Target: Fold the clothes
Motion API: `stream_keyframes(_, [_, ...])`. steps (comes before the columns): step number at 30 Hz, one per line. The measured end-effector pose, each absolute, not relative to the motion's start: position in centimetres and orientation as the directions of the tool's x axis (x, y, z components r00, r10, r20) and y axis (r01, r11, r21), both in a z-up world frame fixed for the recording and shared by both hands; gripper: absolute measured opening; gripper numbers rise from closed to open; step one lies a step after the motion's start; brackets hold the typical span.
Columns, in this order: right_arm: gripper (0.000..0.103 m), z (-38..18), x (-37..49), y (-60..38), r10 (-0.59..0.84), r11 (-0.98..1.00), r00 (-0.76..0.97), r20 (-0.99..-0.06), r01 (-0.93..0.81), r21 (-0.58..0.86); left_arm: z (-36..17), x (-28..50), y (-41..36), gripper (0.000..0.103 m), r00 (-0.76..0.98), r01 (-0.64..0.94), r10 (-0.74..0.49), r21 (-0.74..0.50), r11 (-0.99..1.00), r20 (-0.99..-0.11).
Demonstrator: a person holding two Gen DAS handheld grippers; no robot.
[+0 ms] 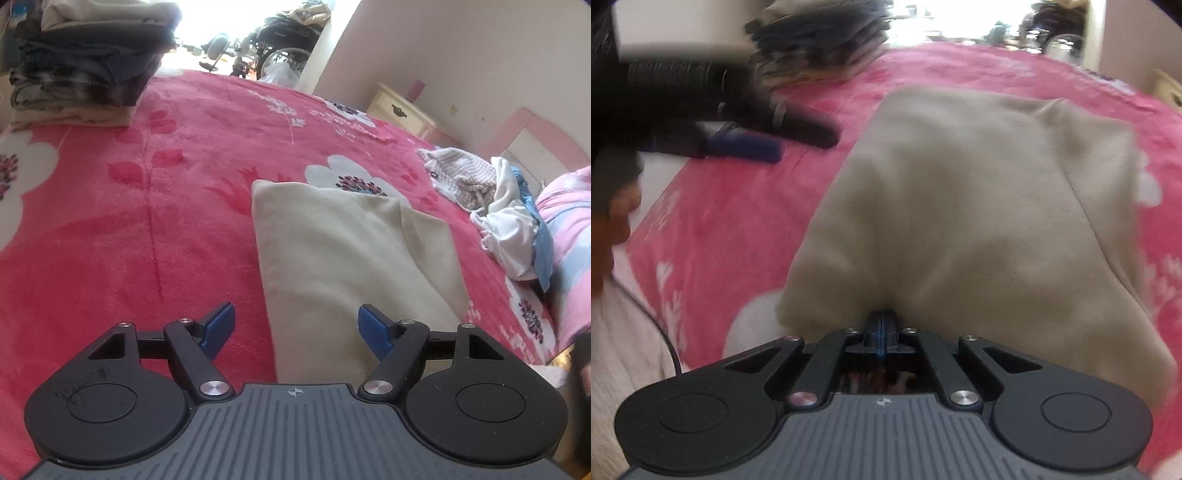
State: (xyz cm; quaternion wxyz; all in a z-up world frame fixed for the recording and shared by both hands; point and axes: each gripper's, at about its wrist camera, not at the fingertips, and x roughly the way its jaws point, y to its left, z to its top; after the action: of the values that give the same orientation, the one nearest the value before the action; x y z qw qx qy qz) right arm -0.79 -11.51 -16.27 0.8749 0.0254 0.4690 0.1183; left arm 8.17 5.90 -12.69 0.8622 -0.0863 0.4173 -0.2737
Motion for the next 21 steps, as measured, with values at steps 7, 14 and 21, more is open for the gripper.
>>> stream_keyframes(7, [0.002, -11.6, -1.8, -10.9, 0.276, 0.96, 0.657, -0.701, -0.229, 0.163, -13.3, 8.7, 6.0, 0.074, 0.502, 0.359, -0.523, -0.384, 0.85, -0.689])
stream_keyframes(14, [0.0, -13.1, -1.6, -11.2, 0.228, 0.97, 0.665, -0.711, -0.221, 0.104, -12.9, 8.8, 6.5, 0.074, 0.522, 0.336, -0.524, -0.402, 0.852, -0.673])
stream_keyframes(21, [0.0, -15.6, 1.3, -18.9, -0.019, 0.996, 0.646, -0.763, 0.08, 0.043, -13.8, 9.7, 0.3, 0.075, 0.475, 0.444, -0.496, -0.289, 0.848, -0.727])
